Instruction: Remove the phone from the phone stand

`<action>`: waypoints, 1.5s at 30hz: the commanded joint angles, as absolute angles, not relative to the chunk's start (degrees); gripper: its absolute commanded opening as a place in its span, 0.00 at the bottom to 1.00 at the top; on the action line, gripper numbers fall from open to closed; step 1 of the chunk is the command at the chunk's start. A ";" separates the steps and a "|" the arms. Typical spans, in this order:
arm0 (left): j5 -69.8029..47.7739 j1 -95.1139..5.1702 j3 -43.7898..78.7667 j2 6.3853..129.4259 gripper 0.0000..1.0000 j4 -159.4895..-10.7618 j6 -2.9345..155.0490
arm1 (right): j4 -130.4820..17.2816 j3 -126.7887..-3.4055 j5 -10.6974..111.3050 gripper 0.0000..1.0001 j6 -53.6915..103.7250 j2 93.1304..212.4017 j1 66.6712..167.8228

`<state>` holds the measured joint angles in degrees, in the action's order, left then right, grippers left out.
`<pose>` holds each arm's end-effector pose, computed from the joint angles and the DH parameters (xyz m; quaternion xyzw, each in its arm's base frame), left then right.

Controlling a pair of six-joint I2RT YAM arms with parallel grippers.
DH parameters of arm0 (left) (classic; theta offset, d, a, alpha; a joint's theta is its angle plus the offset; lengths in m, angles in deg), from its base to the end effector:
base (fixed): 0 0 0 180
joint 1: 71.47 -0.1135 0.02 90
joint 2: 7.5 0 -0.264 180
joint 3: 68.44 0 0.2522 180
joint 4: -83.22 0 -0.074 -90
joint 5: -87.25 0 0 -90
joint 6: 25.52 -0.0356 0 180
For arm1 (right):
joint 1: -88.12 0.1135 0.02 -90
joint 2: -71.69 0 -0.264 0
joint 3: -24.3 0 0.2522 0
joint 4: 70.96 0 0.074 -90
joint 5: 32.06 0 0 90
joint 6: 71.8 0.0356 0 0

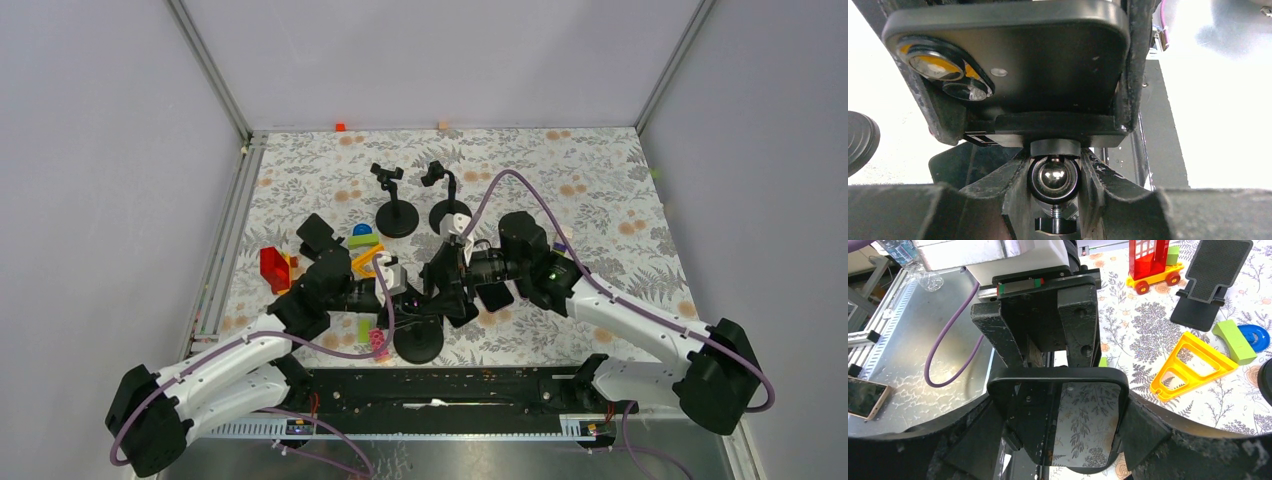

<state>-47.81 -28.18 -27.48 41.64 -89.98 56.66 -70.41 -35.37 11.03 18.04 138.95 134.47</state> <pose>0.1230 -0.1505 0.2517 0.5266 0.5604 -0.4608 0.4431 0.1643 0.2099 0.3097 -0.5132 0.5338 0.5124 0.4349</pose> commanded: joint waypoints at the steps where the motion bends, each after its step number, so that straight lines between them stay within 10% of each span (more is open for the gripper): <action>1: -52.01 -27.80 -23.85 41.58 0.00 -94.54 55.62 | -70.19 -35.08 16.43 0.47 13.93 135.71 133.91; 4: -54.02 -27.80 -23.68 41.96 0.00 -94.31 55.28 | -68.76 -34.68 18.93 0.17 10.54 134.92 133.83; 11: -58.96 -27.03 -22.53 42.48 0.00 -91.75 53.55 | -68.65 -36.10 25.10 0.00 5.86 138.81 132.85; 45: -68.03 -20.56 -20.37 44.42 0.00 -83.11 47.62 | -65.10 -43.65 5.49 0.00 -2.37 144.96 122.78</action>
<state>-46.41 -25.32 -22.76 45.47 -84.06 49.49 -55.22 -44.75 -4.51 -0.26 146.18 128.06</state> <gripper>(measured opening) 0.342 0.793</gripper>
